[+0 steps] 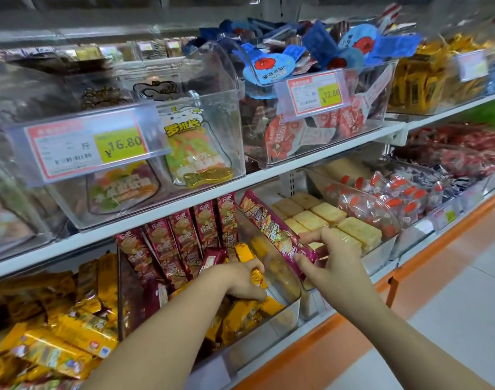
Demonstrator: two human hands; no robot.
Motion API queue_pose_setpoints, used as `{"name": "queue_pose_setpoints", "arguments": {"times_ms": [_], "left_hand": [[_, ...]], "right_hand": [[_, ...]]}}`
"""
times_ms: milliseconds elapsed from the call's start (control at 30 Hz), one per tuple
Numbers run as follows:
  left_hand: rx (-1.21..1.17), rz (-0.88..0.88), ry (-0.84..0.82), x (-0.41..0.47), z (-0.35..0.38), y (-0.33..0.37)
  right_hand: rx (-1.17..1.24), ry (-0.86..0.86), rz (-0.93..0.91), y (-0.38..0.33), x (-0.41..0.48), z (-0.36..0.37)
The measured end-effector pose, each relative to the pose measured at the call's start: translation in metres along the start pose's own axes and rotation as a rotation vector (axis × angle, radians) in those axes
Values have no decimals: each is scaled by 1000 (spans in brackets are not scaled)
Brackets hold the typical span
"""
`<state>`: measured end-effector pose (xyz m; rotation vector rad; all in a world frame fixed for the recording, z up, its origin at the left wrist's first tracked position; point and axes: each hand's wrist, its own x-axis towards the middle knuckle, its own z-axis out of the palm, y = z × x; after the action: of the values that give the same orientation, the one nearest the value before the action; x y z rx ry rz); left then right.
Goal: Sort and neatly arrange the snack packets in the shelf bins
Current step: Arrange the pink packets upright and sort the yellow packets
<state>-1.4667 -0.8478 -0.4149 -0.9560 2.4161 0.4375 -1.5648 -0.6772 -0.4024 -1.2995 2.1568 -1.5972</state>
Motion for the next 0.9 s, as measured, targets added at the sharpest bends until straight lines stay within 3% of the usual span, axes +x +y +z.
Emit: {"name": "queue_pose_setpoints", "arguments": {"times_ms": [100,400,700,900], "left_hand": [[-17,8,50,-2,4,2],[-366,129,297,-32,10,-19],[-702,285,531,-111,8,-46],[-850,245,716,-165,12,-83]], "right_hand": [[-34,5,-18,0,-1,0],[-113,51,-128,-9,-8,8],[-67,11,-65,-25,-17,27],[-155,-213,-75,-38,-27,58]]}}
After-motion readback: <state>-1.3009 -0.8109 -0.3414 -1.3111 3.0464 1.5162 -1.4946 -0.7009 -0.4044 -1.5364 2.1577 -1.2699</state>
